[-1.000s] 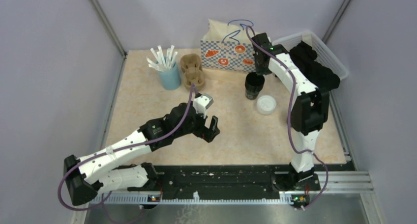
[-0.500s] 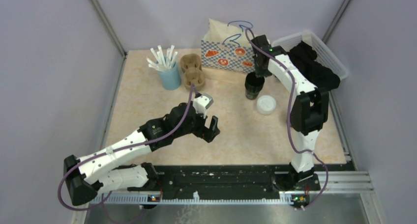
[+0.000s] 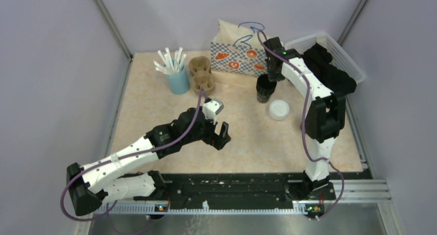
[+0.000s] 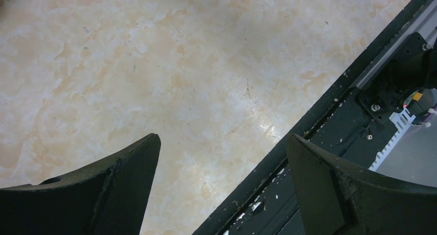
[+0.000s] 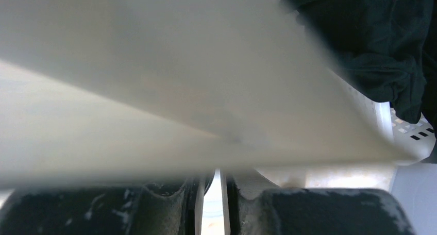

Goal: Pack the takeout coffee
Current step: Pick up the coffee cup.

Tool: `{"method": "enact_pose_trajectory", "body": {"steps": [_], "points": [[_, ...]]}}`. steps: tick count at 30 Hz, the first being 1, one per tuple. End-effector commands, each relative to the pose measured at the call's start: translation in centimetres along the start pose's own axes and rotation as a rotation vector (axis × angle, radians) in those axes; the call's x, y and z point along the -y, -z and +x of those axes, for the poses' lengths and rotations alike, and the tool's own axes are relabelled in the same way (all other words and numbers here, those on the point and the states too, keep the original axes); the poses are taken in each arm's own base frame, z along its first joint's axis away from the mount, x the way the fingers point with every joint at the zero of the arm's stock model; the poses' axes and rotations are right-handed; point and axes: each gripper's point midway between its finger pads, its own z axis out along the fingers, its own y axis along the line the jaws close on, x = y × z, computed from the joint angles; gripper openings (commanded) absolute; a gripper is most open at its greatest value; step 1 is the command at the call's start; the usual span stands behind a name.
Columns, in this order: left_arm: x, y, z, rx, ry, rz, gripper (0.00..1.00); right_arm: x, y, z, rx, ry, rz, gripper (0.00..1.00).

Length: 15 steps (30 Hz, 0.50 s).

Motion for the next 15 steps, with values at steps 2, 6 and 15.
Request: {"method": "enact_pose_trajectory", "body": {"steps": [2, 6, 15], "points": [[0.68, 0.67, -2.11, 0.066, 0.011, 0.026, 0.99, 0.2, 1.98, -0.66, 0.037, 0.026, -0.007, 0.15], [0.78, 0.62, -2.13, 0.068, 0.017, 0.03, 0.99, -0.07, 1.85, -0.48, 0.03, 0.029, -0.019, 0.07], [0.89, 0.57, -2.01, 0.072, 0.041, 0.035, 0.99, 0.15, 2.25, -0.5, 0.032, 0.034, -0.018, 0.06]]}}
